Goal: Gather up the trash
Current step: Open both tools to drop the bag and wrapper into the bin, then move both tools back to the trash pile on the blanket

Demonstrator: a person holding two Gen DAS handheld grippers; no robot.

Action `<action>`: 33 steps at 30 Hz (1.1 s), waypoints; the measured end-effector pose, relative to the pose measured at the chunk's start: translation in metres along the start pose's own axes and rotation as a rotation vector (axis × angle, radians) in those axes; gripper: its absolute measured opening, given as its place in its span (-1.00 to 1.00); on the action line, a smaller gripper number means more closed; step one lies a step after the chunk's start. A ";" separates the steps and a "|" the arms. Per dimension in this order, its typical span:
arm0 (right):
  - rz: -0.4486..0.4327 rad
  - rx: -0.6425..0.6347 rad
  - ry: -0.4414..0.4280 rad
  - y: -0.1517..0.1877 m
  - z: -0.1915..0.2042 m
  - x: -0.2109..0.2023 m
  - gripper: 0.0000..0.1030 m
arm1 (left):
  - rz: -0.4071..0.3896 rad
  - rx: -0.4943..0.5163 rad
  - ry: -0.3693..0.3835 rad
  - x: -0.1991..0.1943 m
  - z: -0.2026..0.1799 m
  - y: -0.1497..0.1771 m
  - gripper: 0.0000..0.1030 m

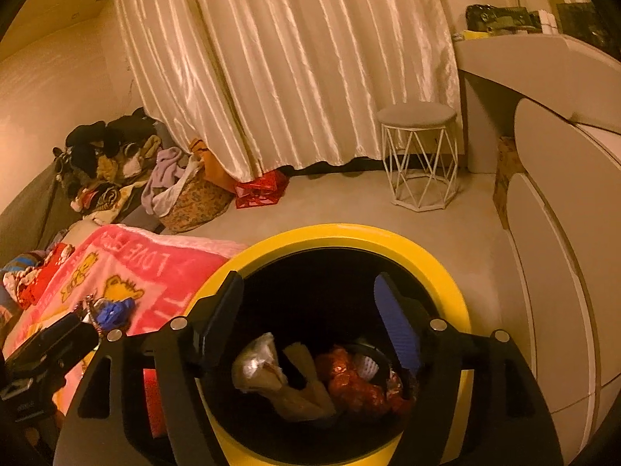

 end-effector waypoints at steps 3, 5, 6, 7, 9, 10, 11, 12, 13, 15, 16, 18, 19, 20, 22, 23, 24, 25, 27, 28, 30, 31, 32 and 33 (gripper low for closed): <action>-0.006 -0.022 -0.013 0.000 0.011 -0.002 0.34 | -0.012 -0.022 -0.024 -0.006 0.011 -0.001 0.79; -0.009 -0.035 -0.019 0.000 0.017 -0.004 0.35 | -0.021 -0.038 -0.038 -0.010 0.019 -0.002 0.79; -0.010 -0.040 -0.024 0.000 0.020 -0.005 0.35 | -0.029 -0.048 -0.048 -0.014 0.024 -0.002 0.79; -0.013 -0.046 -0.030 0.000 0.023 -0.006 0.35 | -0.034 -0.054 -0.054 -0.016 0.027 -0.003 0.79; -0.016 -0.060 -0.044 0.000 0.031 -0.007 0.36 | -0.045 -0.068 -0.069 -0.020 0.035 -0.004 0.79; -0.017 -0.066 -0.052 0.000 0.035 -0.008 0.36 | -0.051 -0.076 -0.076 -0.022 0.040 -0.005 0.79; -0.018 -0.071 -0.058 0.002 0.039 -0.009 0.36 | -0.057 -0.085 -0.084 -0.025 0.044 -0.006 0.79; -0.020 -0.077 -0.065 0.002 0.044 -0.010 0.36 | -0.061 -0.089 -0.087 -0.027 0.047 -0.007 0.79; -0.022 -0.086 -0.076 0.003 0.049 -0.011 0.36 | -0.067 -0.095 -0.094 -0.029 0.051 -0.007 0.79; -0.022 -0.103 -0.088 0.004 0.059 -0.011 0.37 | -0.078 -0.110 -0.101 -0.034 0.058 -0.009 0.79; -0.022 -0.110 -0.093 0.005 0.063 -0.012 0.37 | -0.080 -0.115 -0.104 -0.034 0.061 -0.009 0.79; -0.023 -0.131 -0.107 0.006 0.073 -0.013 0.38 | -0.088 -0.126 -0.112 -0.038 0.067 -0.009 0.79; -0.022 -0.147 -0.118 0.007 0.080 -0.013 0.39 | -0.092 -0.132 -0.117 -0.039 0.070 -0.009 0.79; -0.022 -0.156 -0.124 0.008 0.082 -0.013 0.39 | -0.095 -0.138 -0.121 -0.041 0.074 -0.009 0.79; -0.017 -0.177 -0.140 0.010 0.093 -0.013 0.39 | -0.100 -0.146 -0.131 -0.044 0.080 -0.008 0.79; -0.013 -0.187 -0.149 0.011 0.098 -0.013 0.40 | -0.102 -0.150 -0.136 -0.045 0.083 -0.008 0.79; -0.011 -0.195 -0.156 0.012 0.103 -0.013 0.40 | -0.105 -0.156 -0.142 -0.047 0.087 -0.007 0.79; -0.007 -0.210 -0.166 0.014 0.111 -0.013 0.40 | -0.107 -0.163 -0.146 -0.048 0.091 -0.007 0.79; -0.002 -0.234 -0.179 0.018 0.121 -0.014 0.40 | -0.111 -0.176 -0.154 -0.050 0.098 -0.006 0.79; 0.001 -0.243 -0.184 0.019 0.125 -0.013 0.40 | -0.113 -0.182 -0.157 -0.052 0.101 -0.006 0.79; 0.008 -0.266 -0.198 0.023 0.137 -0.013 0.40 | -0.119 -0.194 -0.166 -0.055 0.109 -0.006 0.79; 0.014 -0.274 -0.206 0.025 0.142 -0.012 0.40 | -0.120 -0.199 -0.170 -0.056 0.112 -0.005 0.79; 0.020 -0.280 -0.213 0.026 0.146 -0.011 0.40 | -0.122 -0.205 -0.174 -0.058 0.116 -0.005 0.79; 0.023 -0.285 -0.220 0.027 0.149 -0.011 0.40 | -0.124 -0.215 -0.179 -0.059 0.120 -0.004 0.79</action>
Point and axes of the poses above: each gripper's, at about its wrist camera, not at the fingertips, and x roughly the way its jaws point, z to its left, y to its underside, the point moved 4 cm from there along x, roughly the way its jaws point, and after that the axes turned 8 degrees about z, right-handed, at the moved point
